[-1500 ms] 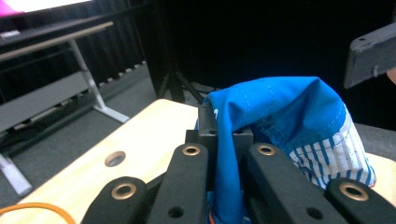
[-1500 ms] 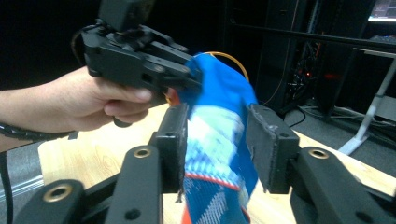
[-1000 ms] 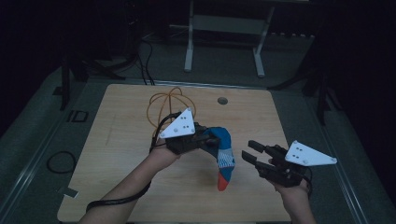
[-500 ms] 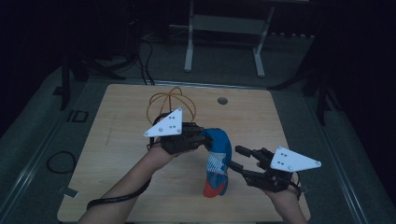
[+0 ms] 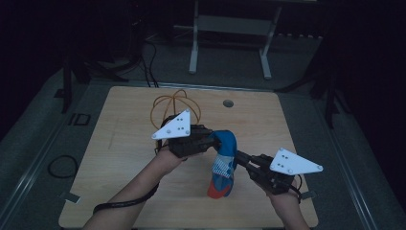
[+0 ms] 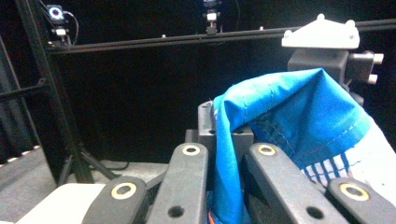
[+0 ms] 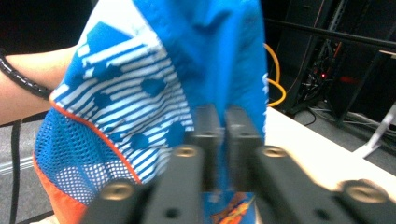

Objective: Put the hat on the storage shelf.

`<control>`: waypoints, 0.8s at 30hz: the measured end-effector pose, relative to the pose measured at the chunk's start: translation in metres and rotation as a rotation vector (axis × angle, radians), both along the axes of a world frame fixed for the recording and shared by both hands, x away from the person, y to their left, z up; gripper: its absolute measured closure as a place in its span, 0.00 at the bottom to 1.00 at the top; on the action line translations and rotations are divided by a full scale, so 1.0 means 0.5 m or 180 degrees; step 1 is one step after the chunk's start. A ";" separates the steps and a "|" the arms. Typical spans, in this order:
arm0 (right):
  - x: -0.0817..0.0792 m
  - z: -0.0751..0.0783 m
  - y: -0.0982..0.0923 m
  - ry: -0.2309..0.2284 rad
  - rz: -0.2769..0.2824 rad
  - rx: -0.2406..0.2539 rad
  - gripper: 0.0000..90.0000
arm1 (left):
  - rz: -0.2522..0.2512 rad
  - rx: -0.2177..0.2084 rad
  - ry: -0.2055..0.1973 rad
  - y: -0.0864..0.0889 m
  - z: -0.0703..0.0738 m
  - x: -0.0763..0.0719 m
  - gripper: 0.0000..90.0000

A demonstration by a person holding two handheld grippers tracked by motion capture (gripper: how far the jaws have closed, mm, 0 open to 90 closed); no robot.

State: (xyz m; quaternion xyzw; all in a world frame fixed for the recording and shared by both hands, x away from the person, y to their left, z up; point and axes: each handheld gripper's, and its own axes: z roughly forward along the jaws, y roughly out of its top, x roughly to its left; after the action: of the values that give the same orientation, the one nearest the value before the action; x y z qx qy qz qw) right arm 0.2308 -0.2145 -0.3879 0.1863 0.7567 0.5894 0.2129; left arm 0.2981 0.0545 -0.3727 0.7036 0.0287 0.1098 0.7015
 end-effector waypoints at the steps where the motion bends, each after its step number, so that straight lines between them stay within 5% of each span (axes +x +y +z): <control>1: 0.000 0.001 -0.002 0.0002 -0.0021 0.0015 1.00 | 0.0004 0.0006 0.0031 0.003 0.000 0.002 0.99; 11: -0.003 0.020 -0.025 -0.0079 -0.0112 0.0117 1.00 | 0.0050 0.0196 0.0170 0.028 -0.009 0.003 0.98; 15: -0.002 0.032 -0.035 -0.0112 -0.0139 0.0151 1.00 | 0.0010 0.0289 0.0134 0.029 -0.010 -0.001 0.94; 17: -0.001 0.044 -0.048 -0.0146 -0.0177 0.0209 1.00 | -0.0035 0.0532 0.0006 0.027 -0.013 -0.015 0.92; 24: 0.001 0.062 -0.067 -0.0186 -0.0237 0.0280 1.00 | -0.0050 0.0636 -0.0013 0.032 -0.019 -0.026 0.82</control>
State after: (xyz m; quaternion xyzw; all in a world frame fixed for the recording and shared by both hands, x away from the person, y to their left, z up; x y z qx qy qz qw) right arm 0.2312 -0.2478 -0.3566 0.2062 0.7161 0.6189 0.2483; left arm 0.2851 0.0703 -0.3822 0.7700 0.0106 0.1080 0.6287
